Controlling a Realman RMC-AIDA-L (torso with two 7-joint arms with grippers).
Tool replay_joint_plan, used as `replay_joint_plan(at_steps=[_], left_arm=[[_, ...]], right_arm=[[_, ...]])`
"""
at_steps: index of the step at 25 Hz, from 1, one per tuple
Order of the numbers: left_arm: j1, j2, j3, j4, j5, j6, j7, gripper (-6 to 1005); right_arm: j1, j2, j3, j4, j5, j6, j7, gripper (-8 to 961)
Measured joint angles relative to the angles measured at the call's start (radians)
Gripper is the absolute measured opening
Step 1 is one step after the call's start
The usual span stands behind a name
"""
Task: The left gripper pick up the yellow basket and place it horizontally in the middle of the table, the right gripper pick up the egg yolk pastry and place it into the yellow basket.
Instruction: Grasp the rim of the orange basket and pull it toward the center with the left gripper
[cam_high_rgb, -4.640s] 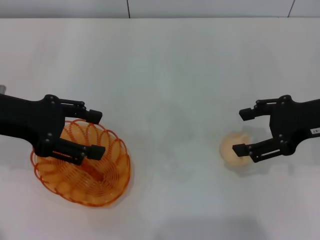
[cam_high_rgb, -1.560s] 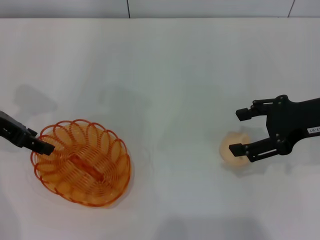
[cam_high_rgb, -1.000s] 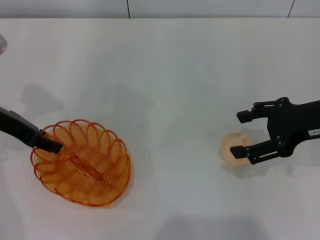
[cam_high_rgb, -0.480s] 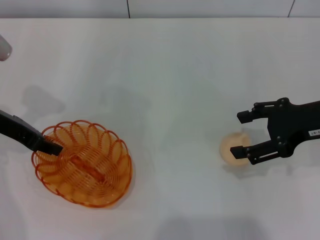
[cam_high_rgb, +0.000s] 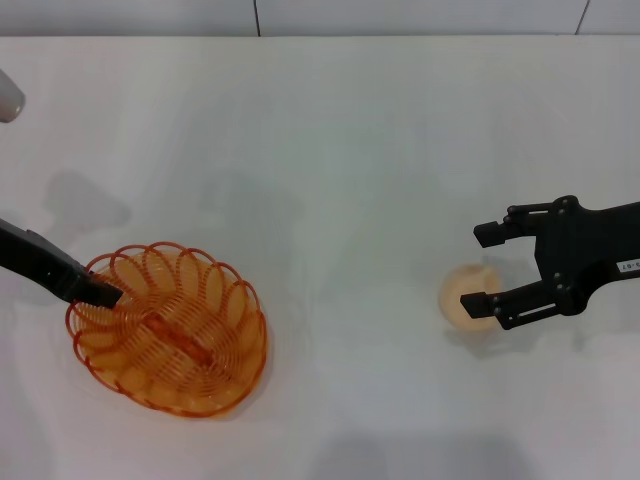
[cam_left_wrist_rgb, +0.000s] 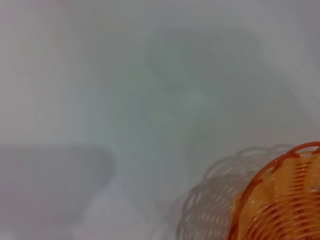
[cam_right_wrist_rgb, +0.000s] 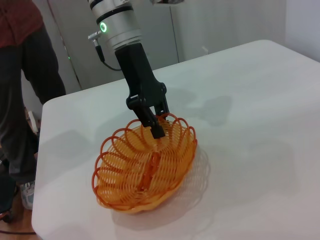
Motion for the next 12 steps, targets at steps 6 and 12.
replay_joint_plan(at_steps=[6,12], left_arm=[[-0.005,0.001,0.000,0.000,0.001,-0.002,-0.008,223],[-0.016,0.003,0.000,0.001,0.009,-0.001,-0.019,174]], right_arm=[[0.002,0.000,0.000,0.000,0.000,0.000,0.000,873],[0.003,0.000,0.000,-0.001,0.000,0.000,0.001,873]])
